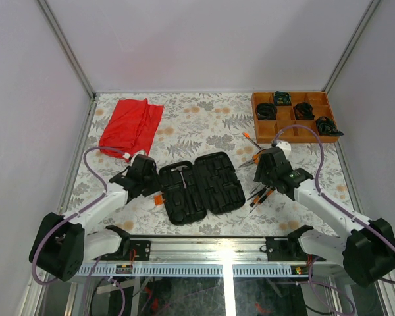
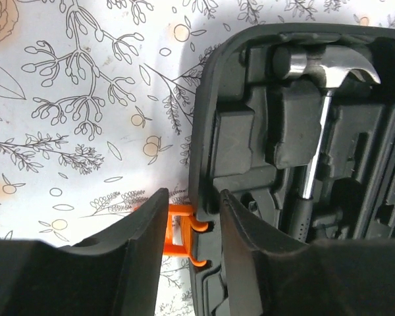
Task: Sort the tools into containers
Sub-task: Pick up the pliers at the center of the board.
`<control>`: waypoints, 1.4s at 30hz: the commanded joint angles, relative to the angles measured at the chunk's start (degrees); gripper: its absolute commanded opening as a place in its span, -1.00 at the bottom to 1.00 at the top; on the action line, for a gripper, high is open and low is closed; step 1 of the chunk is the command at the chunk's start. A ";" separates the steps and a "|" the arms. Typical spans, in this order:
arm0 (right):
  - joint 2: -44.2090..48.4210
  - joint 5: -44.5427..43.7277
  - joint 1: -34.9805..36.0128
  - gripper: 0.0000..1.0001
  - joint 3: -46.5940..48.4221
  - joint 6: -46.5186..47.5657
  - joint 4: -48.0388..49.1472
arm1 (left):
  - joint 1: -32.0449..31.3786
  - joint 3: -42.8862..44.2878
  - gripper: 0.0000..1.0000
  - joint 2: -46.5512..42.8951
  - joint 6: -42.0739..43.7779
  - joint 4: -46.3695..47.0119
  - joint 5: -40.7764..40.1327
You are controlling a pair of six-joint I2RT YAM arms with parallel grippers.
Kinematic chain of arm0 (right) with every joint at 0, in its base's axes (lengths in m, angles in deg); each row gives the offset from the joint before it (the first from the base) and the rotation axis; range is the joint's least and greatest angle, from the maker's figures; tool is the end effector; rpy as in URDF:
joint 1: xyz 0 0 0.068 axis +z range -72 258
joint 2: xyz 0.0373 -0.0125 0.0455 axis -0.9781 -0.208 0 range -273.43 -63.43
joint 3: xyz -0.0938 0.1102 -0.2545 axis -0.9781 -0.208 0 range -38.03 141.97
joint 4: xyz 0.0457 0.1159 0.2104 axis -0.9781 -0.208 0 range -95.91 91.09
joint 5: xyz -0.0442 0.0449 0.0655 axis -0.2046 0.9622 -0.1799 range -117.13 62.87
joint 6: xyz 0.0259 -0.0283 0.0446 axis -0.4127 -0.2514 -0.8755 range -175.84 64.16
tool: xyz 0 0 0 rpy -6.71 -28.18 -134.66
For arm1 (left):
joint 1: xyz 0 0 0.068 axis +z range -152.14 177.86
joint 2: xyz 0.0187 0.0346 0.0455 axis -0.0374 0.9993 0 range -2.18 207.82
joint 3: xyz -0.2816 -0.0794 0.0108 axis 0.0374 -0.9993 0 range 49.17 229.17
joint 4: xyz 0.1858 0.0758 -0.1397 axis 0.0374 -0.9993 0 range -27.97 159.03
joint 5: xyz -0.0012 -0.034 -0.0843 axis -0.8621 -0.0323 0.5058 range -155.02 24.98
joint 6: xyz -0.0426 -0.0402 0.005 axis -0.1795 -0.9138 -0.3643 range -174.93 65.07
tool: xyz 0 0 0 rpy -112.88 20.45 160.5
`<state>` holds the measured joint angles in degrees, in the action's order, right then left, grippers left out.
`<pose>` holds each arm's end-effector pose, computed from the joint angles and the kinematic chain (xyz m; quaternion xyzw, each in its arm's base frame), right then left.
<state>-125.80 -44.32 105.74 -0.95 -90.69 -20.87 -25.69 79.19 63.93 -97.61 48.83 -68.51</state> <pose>0.1798 0.0803 0.2387 0.1114 0.9156 0.0682 0.3802 0.1733 -0.0728 0.1916 -0.1677 0.9418 -0.1339 0.2586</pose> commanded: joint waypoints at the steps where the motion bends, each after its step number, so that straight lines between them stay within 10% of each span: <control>1: -1.89 0.86 -1.75 0.19 1.22 -1.41 6.17 | 0.48 3.49 -0.24 -2.86 1.28 -4.53 -0.40; 29: -31.09 12.19 -10.17 0.26 28.37 20.97 -0.30 | 0.38 16.72 -0.07 -11.92 10.21 -17.54 6.84; 42: -27.49 11.45 -10.17 0.29 27.64 23.48 8.91 | 0.40 16.60 -0.06 -12.39 10.42 -17.05 6.90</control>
<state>-157.73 -32.12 95.78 25.52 -68.03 -18.50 -25.61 95.21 52.39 -88.54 31.69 -62.45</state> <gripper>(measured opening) 0.644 0.470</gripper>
